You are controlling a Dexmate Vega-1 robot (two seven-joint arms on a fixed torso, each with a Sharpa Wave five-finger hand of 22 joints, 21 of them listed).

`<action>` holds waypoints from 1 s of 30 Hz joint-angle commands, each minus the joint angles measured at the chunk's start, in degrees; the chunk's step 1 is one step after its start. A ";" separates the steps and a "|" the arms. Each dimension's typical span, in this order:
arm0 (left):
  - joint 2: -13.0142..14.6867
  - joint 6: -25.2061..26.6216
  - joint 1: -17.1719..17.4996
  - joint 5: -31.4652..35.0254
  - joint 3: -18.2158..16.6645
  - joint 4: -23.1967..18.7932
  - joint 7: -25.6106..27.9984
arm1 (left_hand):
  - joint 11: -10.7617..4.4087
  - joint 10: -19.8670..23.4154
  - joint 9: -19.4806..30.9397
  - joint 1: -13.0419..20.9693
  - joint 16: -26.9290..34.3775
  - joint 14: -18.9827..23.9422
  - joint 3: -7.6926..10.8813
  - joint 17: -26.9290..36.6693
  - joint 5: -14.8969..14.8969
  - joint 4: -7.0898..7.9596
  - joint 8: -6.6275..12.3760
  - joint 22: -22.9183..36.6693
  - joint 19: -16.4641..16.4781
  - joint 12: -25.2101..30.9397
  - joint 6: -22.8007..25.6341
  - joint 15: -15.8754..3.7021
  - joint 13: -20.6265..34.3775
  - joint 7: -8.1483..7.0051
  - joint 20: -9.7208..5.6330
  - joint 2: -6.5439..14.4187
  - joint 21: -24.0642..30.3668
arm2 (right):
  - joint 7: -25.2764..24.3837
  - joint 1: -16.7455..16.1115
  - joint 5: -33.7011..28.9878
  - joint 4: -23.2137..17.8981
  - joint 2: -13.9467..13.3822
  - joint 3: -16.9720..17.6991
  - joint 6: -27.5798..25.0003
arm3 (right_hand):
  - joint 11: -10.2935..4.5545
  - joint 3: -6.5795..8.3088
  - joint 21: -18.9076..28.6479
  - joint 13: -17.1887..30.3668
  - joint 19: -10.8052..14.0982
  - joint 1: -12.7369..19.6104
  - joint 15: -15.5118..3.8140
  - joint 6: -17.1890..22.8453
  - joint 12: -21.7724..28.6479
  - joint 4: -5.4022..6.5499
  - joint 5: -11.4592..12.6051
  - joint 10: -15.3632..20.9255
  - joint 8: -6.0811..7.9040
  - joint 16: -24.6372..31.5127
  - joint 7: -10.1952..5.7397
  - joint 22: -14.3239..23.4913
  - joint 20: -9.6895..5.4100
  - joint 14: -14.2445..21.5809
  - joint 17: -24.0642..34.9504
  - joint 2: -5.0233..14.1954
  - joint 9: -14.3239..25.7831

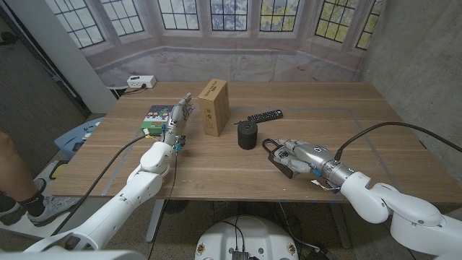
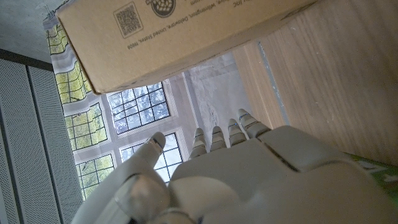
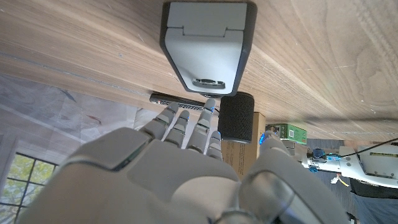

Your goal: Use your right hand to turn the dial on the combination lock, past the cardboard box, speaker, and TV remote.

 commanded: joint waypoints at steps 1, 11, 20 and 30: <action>0.05 0.05 0.27 0.03 -0.14 -0.20 0.34 | 0.40 0.01 0.20 -0.12 -0.02 0.29 0.21 0.31 -0.05 0.06 0.23 0.11 0.14 -0.16 -0.24 0.29 0.30 -0.24 0.02 -0.12 -0.05 | 1.12 2.71 -1.54 2.18 2.65 -1.63 1.97 | -0.15 0.05 0.07 0.09 0.42 -0.09 -1.39 0.48 -0.07 -0.53 -0.17 0.59 0.23 0.26 -0.14 0.16 -1.69 0.77 0.17 -0.08 0.09; 0.13 0.18 0.39 0.23 -0.20 -0.41 0.72 | 0.40 0.05 0.20 -0.15 -0.01 0.33 0.23 0.31 -0.05 0.05 0.23 0.11 0.18 -0.14 -0.26 0.39 0.30 -0.24 0.04 -0.13 -0.03 | 1.73 3.72 -1.93 3.47 3.84 -2.27 3.46 | -0.07 0.13 0.01 0.10 0.38 -0.20 -1.28 0.57 -0.16 -0.61 -0.20 0.77 0.18 0.25 -0.04 0.17 -1.62 0.93 0.21 -0.11 0.09; 0.09 0.15 0.17 0.16 -0.26 -0.04 0.63 | 0.41 0.03 0.20 -0.17 -0.02 0.32 0.24 0.30 -0.05 0.05 0.21 0.11 0.20 -0.15 -0.34 0.28 0.30 -0.22 0.04 -0.14 -0.02 | 2.17 4.34 -2.14 4.29 4.88 -2.71 3.90 | -0.02 0.19 -0.04 0.10 0.37 -0.32 -1.31 0.69 -0.16 -0.69 -0.22 1.11 0.15 0.22 0.07 0.17 -1.60 1.05 0.23 -0.13 0.10; -0.06 0.21 -0.70 0.17 -0.03 0.87 0.03 | 0.42 0.03 0.20 -0.17 -0.03 0.31 0.26 0.30 -0.04 0.03 0.20 0.11 0.19 -0.15 -0.41 0.25 0.30 -0.25 0.05 -0.15 -0.03 | 2.29 3.78 -2.13 4.02 4.94 -2.36 3.29 | -0.11 0.27 -0.07 0.11 0.38 -0.42 -1.27 0.72 -0.24 -0.76 -0.23 1.27 0.08 0.19 0.12 0.17 -1.59 1.17 0.25 -0.13 0.10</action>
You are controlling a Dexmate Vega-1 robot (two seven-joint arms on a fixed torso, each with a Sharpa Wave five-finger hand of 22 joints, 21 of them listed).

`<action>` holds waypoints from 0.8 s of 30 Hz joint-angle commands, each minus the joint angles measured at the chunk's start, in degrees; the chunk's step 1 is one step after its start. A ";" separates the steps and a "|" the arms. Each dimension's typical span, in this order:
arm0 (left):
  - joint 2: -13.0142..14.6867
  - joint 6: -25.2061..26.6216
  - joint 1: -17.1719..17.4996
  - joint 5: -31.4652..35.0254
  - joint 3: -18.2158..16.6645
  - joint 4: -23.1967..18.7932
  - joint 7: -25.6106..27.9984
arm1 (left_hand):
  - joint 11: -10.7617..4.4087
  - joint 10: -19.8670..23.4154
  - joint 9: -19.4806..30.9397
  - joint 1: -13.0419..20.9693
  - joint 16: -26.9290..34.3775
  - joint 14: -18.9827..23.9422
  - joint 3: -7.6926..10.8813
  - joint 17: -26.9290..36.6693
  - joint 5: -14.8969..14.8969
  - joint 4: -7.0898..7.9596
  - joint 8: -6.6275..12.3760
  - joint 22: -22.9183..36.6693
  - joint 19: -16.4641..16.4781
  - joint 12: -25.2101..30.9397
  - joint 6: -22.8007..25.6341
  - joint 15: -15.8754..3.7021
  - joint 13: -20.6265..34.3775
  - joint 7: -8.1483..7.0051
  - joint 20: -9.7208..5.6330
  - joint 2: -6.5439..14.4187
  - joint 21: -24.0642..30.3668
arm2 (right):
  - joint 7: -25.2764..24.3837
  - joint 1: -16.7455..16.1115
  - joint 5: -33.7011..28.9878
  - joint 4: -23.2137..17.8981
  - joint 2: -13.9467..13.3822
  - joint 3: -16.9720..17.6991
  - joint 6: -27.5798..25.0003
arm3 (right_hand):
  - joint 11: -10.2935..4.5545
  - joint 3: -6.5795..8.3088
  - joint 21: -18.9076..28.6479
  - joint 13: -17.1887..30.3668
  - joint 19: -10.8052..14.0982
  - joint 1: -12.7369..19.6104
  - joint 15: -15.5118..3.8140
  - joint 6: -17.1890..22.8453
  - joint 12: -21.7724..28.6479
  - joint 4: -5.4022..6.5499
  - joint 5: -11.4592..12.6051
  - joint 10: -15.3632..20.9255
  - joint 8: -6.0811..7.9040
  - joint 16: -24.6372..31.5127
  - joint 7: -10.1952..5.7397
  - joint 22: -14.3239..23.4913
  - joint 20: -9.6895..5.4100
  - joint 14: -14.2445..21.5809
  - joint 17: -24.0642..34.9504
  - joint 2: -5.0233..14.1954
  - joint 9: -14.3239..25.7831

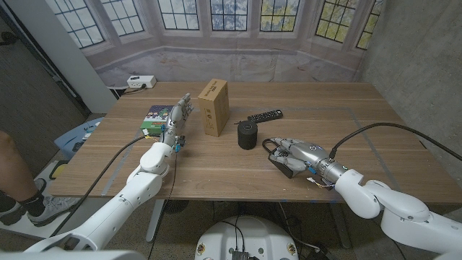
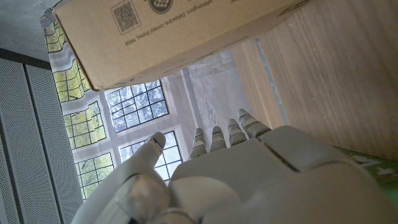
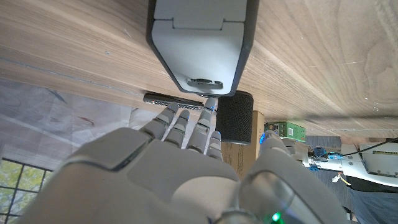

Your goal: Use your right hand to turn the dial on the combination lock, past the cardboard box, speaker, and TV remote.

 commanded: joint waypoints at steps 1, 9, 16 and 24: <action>-0.14 0.20 -0.91 0.05 0.20 0.93 -0.63 | 0.44 0.02 0.20 -0.18 -0.03 0.31 0.26 0.30 -0.04 0.02 0.21 0.12 0.21 -0.16 -0.40 0.25 0.31 -0.26 0.06 -0.15 -0.02 | 0.27 -0.30 -0.13 0.07 0.37 0.18 -0.33 | 0.25 0.29 -0.07 0.10 0.40 -0.43 -1.21 0.32 -0.03 -0.30 0.00 0.55 0.08 0.18 -0.28 0.17 -1.65 0.76 0.26 -0.13 0.10; -0.33 0.37 -1.40 -0.05 0.41 1.40 -0.95 | 0.51 0.01 0.20 -0.19 -0.02 0.36 0.28 0.29 -0.04 0.00 0.22 0.11 0.20 -0.16 -0.41 0.31 0.31 -0.20 -0.02 -0.16 -0.02 | 0.18 -1.48 0.26 -0.76 -0.41 1.12 -1.20 | 0.23 0.36 -0.08 0.11 0.42 -0.49 -1.21 0.34 -0.10 -0.38 -0.01 0.64 0.04 0.13 -0.29 0.17 -1.60 0.77 0.26 -0.15 0.10; -0.42 0.25 -1.53 0.07 0.56 1.60 -1.03 | 0.40 -0.05 0.20 -0.21 -0.02 0.36 0.28 0.29 -0.05 -0.01 0.23 0.11 0.22 -0.19 -0.40 0.32 0.30 -0.20 0.00 -0.19 -0.02 | 0.13 -2.08 0.50 -1.00 -1.15 1.70 -1.24 | 0.25 0.41 -0.09 0.11 0.43 -0.54 -1.20 0.34 -0.15 -0.43 -0.01 0.68 0.00 0.09 -0.27 0.17 -1.60 0.80 0.27 -0.15 0.10; -0.41 0.21 -1.34 0.24 0.60 1.21 -0.75 | 0.34 -0.02 0.20 -0.23 -0.05 0.29 0.27 0.29 -0.05 -0.02 0.24 0.11 0.22 -0.18 -0.42 0.24 0.30 -0.22 0.00 -0.22 -0.02 | -0.41 -2.99 1.02 -1.02 -1.89 2.53 -1.18 | 0.24 0.47 -0.09 0.12 0.49 -0.60 -1.28 0.36 -0.21 -0.50 -0.02 0.74 -0.03 0.07 -0.27 0.17 -1.60 0.86 0.27 -0.15 0.10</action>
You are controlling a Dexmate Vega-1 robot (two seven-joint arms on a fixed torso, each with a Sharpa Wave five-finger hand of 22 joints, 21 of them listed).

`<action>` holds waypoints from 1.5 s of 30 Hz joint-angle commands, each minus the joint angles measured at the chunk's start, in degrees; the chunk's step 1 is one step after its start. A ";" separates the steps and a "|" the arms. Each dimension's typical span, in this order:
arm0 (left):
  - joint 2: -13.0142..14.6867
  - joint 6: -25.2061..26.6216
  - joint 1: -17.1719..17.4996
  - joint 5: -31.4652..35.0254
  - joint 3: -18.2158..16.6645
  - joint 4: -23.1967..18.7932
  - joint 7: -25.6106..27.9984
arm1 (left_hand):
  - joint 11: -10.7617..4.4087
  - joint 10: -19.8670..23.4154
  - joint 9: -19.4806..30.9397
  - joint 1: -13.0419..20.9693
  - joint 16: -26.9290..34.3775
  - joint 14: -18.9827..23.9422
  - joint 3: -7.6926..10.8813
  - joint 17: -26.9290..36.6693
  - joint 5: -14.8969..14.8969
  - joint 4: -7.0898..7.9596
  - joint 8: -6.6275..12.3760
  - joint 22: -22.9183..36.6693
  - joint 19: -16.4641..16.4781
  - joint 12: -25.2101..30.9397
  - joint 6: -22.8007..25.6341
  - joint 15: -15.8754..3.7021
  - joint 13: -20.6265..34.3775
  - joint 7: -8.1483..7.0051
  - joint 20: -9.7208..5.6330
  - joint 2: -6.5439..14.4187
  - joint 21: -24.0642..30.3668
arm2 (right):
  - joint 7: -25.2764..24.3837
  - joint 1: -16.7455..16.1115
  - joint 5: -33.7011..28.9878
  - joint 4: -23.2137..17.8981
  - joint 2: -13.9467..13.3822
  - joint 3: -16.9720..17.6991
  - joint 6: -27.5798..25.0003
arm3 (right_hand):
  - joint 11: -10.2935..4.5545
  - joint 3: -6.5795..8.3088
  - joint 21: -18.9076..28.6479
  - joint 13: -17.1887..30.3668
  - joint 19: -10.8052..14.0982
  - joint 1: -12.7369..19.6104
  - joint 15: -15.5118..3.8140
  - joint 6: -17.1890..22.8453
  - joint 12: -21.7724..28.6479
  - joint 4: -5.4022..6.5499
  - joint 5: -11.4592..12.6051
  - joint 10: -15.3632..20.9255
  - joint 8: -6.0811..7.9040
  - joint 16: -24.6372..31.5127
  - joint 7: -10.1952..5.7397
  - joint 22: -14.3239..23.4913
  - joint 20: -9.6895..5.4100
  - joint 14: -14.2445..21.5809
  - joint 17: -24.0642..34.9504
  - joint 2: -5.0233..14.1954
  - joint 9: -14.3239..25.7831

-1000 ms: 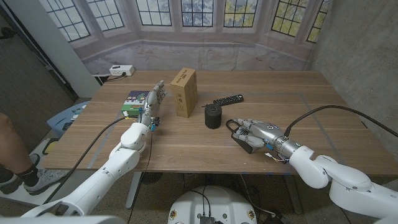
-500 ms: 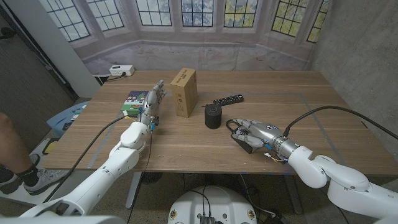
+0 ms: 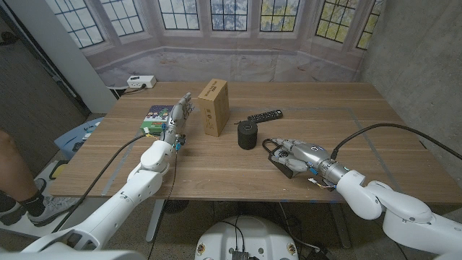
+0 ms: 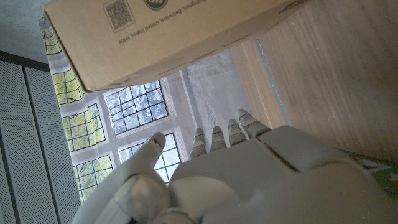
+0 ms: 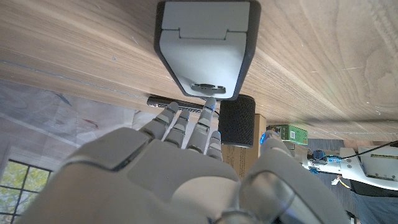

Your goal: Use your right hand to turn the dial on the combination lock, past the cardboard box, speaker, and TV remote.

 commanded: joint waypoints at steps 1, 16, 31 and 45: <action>-0.07 -0.01 0.04 0.24 0.17 -0.22 0.18 | 0.32 -0.01 0.20 -0.23 -0.04 0.31 0.28 0.30 -0.05 -0.02 0.23 0.11 0.22 -0.17 -0.44 0.24 0.30 -0.23 0.00 -0.22 -0.02 | -0.71 -1.43 0.64 -0.25 -1.12 1.24 -0.25 | -0.08 0.24 -0.09 0.12 0.50 -0.38 -1.17 0.37 -0.23 -0.28 -0.02 0.42 -0.04 0.07 -0.28 0.17 -1.61 0.29 0.28 0.08 0.10; 0.05 0.11 0.18 0.58 0.25 -0.71 0.50 | 0.42 0.05 0.20 -0.24 -0.04 0.32 0.30 0.29 -0.05 -0.05 0.24 0.11 0.21 -0.15 -0.44 0.19 0.30 -0.23 -0.01 -0.23 -0.02 | -1.47 -1.43 0.75 1.19 -0.46 0.54 -0.13 | -0.04 0.41 -0.03 0.13 0.78 -0.43 -1.28 0.61 -0.30 -0.44 -0.02 0.59 -0.01 0.12 -0.34 0.17 -1.59 0.68 0.27 0.11 0.10; 0.33 0.17 0.56 0.76 0.03 -1.20 0.95 | 0.32 0.00 0.19 -0.26 -0.03 0.35 0.31 0.28 -0.05 -0.11 0.23 0.11 0.19 -0.17 -0.50 0.23 0.30 -0.30 0.00 -0.27 -0.03 | -1.31 -0.86 0.73 2.26 0.07 -0.68 0.21 | -0.09 0.55 -0.12 0.14 0.75 -0.55 -1.27 0.52 -0.42 -0.57 -0.03 0.58 -0.11 0.10 -0.47 0.13 -1.99 0.87 0.29 0.12 0.11; 0.04 -0.28 0.23 0.60 0.10 -0.54 0.49 | 0.34 -0.03 0.19 -0.27 -0.04 0.34 0.32 0.28 -0.05 -0.15 0.23 0.11 0.19 -0.18 -0.56 0.22 0.30 -0.31 0.02 -0.27 -0.03 | -1.68 -1.91 1.32 1.54 -0.71 -0.38 -0.45 | -0.04 0.67 -0.17 0.15 0.78 -0.67 -1.37 0.56 -0.43 -0.66 -0.03 0.79 -0.14 0.07 -0.52 0.11 -2.03 1.01 0.31 0.14 0.11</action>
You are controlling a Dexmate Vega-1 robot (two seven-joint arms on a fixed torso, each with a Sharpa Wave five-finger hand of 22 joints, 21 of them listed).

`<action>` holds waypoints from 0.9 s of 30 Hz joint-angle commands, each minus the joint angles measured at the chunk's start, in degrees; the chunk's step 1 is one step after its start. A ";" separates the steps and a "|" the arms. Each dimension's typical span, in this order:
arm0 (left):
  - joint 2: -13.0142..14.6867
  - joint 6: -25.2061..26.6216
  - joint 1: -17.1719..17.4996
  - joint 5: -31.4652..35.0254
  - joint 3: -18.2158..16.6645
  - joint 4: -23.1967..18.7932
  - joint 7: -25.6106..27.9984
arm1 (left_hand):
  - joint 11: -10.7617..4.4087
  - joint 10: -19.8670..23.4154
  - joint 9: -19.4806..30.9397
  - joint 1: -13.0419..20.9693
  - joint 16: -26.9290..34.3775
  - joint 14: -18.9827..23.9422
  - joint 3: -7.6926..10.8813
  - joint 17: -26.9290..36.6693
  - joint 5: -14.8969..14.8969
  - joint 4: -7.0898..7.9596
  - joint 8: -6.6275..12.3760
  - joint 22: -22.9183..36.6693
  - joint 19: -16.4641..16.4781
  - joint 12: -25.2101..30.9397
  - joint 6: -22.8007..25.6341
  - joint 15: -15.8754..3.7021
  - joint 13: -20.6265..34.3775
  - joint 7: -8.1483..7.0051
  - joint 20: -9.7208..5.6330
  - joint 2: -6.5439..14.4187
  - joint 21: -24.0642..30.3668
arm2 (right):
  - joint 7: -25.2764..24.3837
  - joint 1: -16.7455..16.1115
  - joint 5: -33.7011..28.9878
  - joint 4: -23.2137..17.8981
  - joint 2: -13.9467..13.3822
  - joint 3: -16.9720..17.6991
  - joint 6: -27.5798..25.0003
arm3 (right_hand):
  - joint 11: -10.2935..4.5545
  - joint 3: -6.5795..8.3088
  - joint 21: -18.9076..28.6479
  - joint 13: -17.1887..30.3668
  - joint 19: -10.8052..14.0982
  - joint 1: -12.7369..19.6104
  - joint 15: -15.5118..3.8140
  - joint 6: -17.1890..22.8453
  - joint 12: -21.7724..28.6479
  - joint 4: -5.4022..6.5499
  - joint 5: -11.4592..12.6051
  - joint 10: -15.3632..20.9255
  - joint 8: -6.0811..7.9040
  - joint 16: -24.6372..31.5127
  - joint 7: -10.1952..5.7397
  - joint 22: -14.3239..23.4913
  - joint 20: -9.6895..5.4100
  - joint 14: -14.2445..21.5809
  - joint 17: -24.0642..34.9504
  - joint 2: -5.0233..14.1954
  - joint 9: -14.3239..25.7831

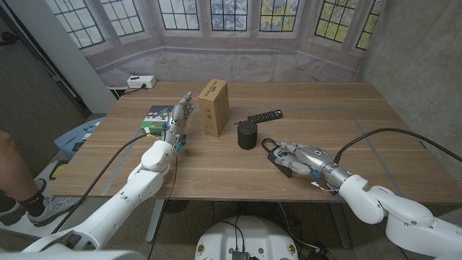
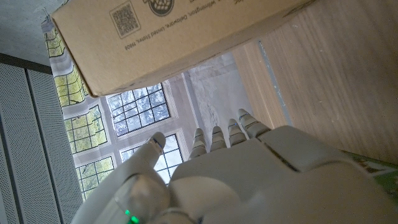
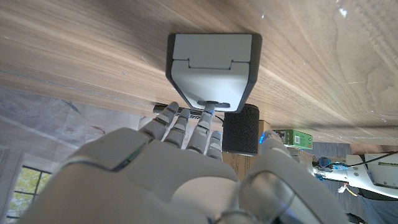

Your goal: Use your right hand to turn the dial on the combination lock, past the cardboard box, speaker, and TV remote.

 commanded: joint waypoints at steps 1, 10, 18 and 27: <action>-0.21 -0.48 -0.23 -0.06 -0.02 0.55 -0.29 | 0.34 -0.02 0.19 -0.27 -0.04 0.36 0.32 0.28 -0.05 -0.15 0.23 0.11 0.19 -0.18 -0.34 0.22 0.30 -0.07 0.00 -0.27 -0.03 | -0.10 -0.86 0.55 -0.46 -0.72 0.12 -0.54 | -0.25 0.21 -0.17 0.15 0.46 -0.46 -1.40 0.25 0.26 -0.19 -0.03 0.34 -0.14 0.07 -0.17 0.11 -2.41 0.39 0.31 -0.10 0.11; -0.16 -0.44 -0.03 -0.09 -0.15 0.46 -0.05 | 0.30 0.00 0.19 -0.28 -0.03 0.38 0.33 0.28 -0.05 -0.16 0.25 0.11 0.20 -0.17 -0.31 0.21 0.30 -0.11 0.02 -0.28 -0.03 | -0.02 -1.40 1.12 -1.20 -1.48 0.64 -0.88 | -0.08 0.28 -0.18 0.16 0.54 -0.60 -1.35 0.18 0.25 -0.24 -0.04 0.49 -0.20 0.08 -0.15 0.10 -2.35 0.53 0.34 -0.10 0.11; -0.43 -0.55 -0.52 -0.10 0.05 1.06 -0.39 | 0.36 0.01 0.19 -0.30 -0.02 0.41 0.34 0.29 -0.05 -0.16 0.24 0.11 0.22 -0.16 -0.35 0.14 0.30 -0.15 -0.01 -0.27 -0.02 | 0.05 -1.87 1.71 -1.62 -2.48 1.28 -0.74 | -0.11 0.35 -0.18 0.16 0.59 -0.65 -1.35 0.19 0.24 -0.31 -0.03 0.57 -0.21 0.10 -0.13 0.10 -2.32 0.68 0.35 -0.11 0.11; -0.62 -0.42 -0.92 -0.17 0.22 1.49 -0.61 | 0.33 0.02 0.19 -0.32 -0.02 0.41 0.35 0.29 -0.04 -0.17 0.24 0.11 0.24 -0.16 -0.36 0.26 0.30 -0.13 -0.04 -0.26 -0.02 | -0.08 -2.40 2.29 -1.85 -3.01 1.72 -1.15 | -0.19 0.43 -0.16 0.17 0.72 -0.73 -1.36 0.30 0.23 -0.37 -0.03 0.68 -0.18 0.06 -0.15 0.09 -2.41 0.71 0.36 -0.11 0.11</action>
